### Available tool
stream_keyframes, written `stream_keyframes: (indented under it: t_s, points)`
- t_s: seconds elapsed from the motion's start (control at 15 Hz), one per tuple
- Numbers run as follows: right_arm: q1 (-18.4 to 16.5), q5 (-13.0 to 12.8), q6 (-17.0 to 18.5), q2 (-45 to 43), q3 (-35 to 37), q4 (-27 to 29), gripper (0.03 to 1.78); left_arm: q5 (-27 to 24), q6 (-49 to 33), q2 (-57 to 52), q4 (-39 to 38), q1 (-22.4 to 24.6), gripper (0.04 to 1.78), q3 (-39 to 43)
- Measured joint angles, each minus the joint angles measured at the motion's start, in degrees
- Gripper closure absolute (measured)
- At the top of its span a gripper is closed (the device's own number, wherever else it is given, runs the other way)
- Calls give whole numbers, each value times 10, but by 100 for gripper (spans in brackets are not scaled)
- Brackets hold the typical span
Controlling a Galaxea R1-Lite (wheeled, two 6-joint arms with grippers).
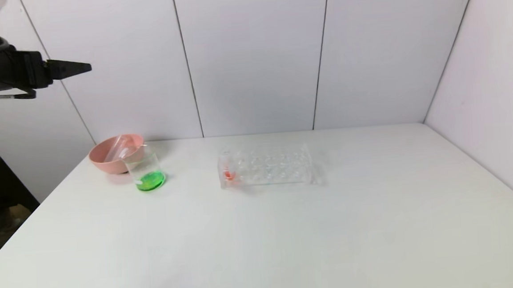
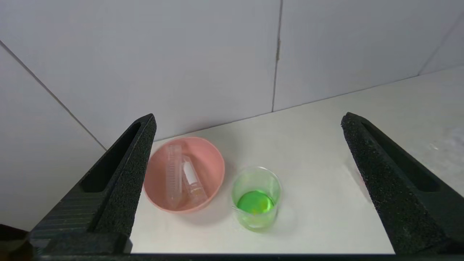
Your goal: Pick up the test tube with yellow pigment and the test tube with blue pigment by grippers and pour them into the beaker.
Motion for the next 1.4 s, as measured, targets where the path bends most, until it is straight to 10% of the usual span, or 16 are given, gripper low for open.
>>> stream_keyframes:
  t_s: [0.87,1.4]
  points:
    - [0,0,0,0,0,0,10,-121,-119,-618,236,-46,4,321]
    - [0,0,0,0,0,0,10,94,-84,-768,232,-121,4,430]
